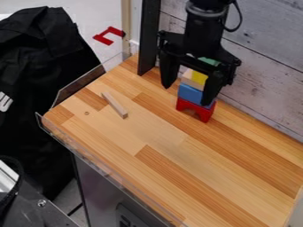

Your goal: Move the green triangle to the right side of the table.

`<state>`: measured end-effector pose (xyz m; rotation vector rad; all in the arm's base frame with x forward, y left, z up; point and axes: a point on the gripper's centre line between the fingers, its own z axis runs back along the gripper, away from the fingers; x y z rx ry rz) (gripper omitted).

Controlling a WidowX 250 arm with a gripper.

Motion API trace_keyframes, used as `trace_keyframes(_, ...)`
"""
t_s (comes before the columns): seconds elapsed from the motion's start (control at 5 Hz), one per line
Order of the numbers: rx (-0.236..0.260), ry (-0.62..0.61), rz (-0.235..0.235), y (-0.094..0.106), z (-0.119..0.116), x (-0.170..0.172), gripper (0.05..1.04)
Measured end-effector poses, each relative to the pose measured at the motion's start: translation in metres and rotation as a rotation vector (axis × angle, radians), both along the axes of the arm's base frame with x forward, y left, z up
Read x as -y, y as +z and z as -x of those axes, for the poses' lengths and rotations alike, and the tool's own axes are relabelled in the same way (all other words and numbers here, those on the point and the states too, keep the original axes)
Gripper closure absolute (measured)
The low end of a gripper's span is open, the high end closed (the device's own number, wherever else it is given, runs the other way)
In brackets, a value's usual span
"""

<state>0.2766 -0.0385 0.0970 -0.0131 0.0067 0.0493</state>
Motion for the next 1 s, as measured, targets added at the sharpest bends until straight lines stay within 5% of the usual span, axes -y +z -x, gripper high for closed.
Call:
trace_keyframes(0.4,-0.046,0.005,0.023,-0.016,-0.012,-0.007,0.084)
trace_keyframes(1.0,-0.012,0.016,-0.007,-0.003,-0.040,-0.033,0.084)
